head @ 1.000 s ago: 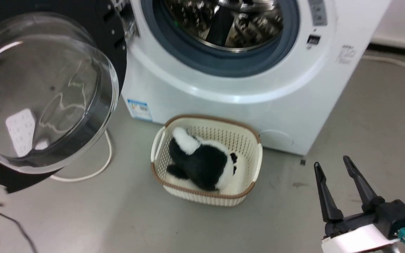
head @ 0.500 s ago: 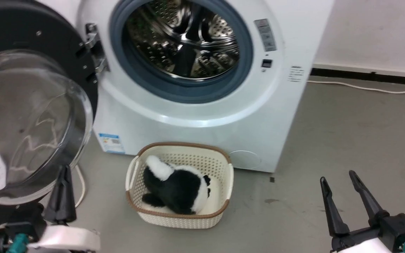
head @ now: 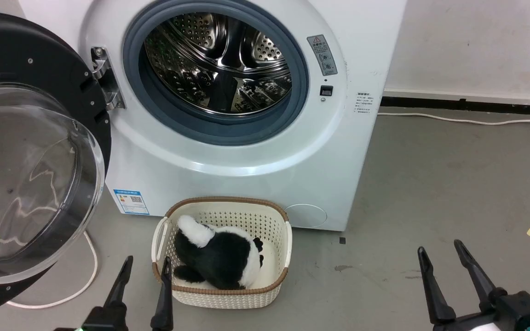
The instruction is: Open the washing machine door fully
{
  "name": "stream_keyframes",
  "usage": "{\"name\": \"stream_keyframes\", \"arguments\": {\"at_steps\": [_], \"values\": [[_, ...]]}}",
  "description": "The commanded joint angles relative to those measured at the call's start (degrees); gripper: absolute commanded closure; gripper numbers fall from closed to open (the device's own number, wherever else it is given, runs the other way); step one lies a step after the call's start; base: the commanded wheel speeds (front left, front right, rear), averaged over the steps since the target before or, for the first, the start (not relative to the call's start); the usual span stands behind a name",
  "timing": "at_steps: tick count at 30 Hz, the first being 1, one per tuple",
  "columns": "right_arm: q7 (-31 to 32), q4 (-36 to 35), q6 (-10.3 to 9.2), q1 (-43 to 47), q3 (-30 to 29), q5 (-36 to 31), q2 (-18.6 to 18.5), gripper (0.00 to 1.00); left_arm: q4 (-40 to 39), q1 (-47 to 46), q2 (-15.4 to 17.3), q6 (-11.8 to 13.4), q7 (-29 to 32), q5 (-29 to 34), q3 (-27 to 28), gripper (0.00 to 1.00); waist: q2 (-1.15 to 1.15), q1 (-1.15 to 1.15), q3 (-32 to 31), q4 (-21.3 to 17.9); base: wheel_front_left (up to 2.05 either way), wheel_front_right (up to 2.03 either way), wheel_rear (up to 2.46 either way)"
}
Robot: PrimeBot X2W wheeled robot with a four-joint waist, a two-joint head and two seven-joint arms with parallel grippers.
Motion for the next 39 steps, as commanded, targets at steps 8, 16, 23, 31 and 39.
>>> {"name": "stream_keyframes", "arguments": {"at_steps": [8,16,23,31,39], "values": [[-0.2,1.9,0.03,1.2,0.0,1.1,0.1,0.0,0.4,1.3,0.0,1.0,-0.2,1.1,-1.1,0.0,0.0,0.0,-0.3,0.2,0.0,0.0,0.0],[-0.2,2.9,0.03,1.0,0.1,1.6,0.1,0.0,0.7,0.9,0.3,0.9,-0.2,1.2,-1.0,0.0,0.0,0.0,-0.1,0.2,0.0,0.0,0.0],[-0.2,3.6,0.03,1.0,0.0,1.7,0.1,0.0,1.3,0.6,0.3,0.7,-0.2,1.0,-1.1,0.0,0.0,0.0,0.0,0.4,0.0,0.0,0.0],[0.1,3.5,-0.01,0.6,0.0,1.3,0.0,1.0,1.2,0.7,0.1,0.7,0.1,0.8,-1.2,1.0,0.0,0.0,0.2,0.5,0.0,0.0,0.0],[0.9,3.3,-0.01,0.3,0.1,1.1,0.0,1.0,1.0,0.3,0.0,0.8,0.9,1.0,-1.0,1.0,0.0,0.0,0.3,0.3,0.0,0.0,0.0]]}}
